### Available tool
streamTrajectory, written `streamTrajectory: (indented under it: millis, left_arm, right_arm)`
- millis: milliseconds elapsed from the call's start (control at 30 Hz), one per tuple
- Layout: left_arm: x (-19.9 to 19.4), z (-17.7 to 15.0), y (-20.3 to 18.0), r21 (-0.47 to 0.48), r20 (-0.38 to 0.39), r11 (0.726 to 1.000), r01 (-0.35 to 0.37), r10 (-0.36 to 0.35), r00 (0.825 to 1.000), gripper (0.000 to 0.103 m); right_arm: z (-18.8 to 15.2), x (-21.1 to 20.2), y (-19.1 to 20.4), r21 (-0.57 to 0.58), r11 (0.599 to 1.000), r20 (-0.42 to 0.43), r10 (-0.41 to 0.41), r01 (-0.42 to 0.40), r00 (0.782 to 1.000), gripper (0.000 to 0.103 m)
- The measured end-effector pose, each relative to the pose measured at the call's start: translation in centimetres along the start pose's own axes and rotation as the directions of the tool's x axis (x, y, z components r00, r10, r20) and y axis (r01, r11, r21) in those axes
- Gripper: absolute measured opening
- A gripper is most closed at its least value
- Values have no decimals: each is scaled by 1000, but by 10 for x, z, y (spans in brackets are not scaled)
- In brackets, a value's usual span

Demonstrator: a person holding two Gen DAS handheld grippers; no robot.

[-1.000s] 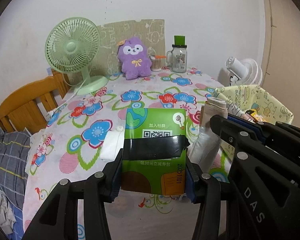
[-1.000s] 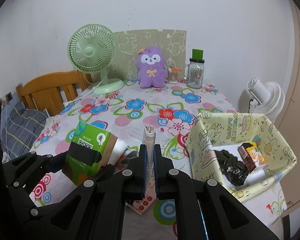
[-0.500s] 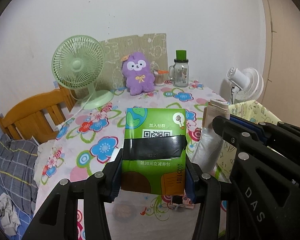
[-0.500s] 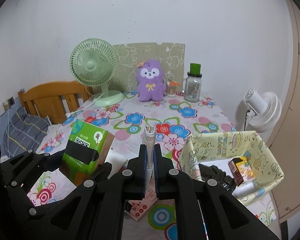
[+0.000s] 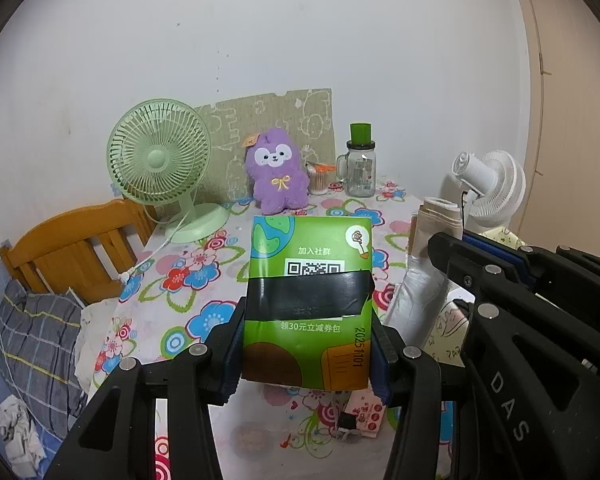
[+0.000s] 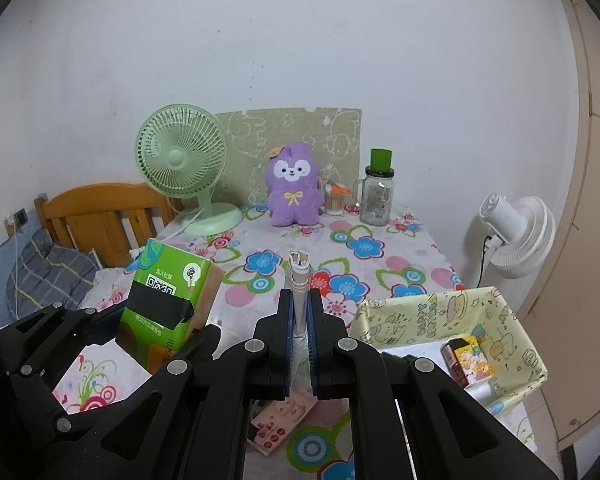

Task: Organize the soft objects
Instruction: 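Grasp and lift the green tissue pack with the left tool while the right tool lifts the white tube, then carry the green tissue pack and white tube into the paper box and open both tools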

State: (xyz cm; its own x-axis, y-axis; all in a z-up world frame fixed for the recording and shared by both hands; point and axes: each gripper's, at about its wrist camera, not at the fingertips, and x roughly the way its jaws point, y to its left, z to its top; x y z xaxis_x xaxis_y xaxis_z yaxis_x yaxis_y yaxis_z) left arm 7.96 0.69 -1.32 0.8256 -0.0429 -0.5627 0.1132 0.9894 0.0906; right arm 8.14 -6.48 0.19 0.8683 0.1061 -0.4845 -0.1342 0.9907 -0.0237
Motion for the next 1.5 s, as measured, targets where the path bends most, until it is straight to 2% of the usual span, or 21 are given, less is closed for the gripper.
streamTrajectory:
  millis: [600, 1500]
  left_arm:
    - [2, 18, -32, 2, 26, 1000, 6, -6, 1000, 53]
    - [29, 36, -110, 45, 13, 995, 88, -89, 996, 53]
  right_arm:
    - [11, -2, -38, 7, 1000, 13, 2, -2, 1000, 9]
    - [10, 4, -122, 61, 995, -14, -84, 85, 996, 9]
